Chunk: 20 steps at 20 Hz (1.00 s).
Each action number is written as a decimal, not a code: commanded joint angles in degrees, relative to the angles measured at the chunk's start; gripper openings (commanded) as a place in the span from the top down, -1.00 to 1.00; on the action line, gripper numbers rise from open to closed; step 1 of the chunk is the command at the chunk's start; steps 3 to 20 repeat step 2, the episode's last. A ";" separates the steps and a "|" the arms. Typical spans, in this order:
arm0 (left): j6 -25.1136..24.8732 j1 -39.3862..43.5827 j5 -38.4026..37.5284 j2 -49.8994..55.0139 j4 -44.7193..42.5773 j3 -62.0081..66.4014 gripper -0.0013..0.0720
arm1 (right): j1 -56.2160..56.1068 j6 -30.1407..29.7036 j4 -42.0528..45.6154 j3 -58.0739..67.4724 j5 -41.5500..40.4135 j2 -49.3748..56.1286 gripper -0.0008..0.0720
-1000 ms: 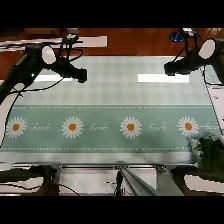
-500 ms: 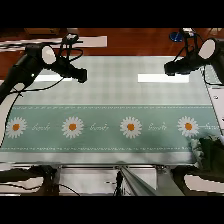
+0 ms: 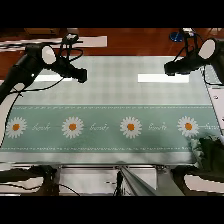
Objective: Fold the shirts.
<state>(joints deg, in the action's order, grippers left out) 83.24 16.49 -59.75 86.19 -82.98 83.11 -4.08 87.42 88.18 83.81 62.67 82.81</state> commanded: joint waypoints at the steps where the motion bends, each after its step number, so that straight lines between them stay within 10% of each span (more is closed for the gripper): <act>1: 0.00 -0.04 0.02 0.02 0.00 0.04 -0.87 | -0.02 0.00 0.00 -0.02 0.02 -0.02 -0.17; 20: 0.00 -0.04 0.02 0.04 0.00 0.04 -0.87 | -0.02 0.00 0.00 -0.02 0.02 -0.02 -0.18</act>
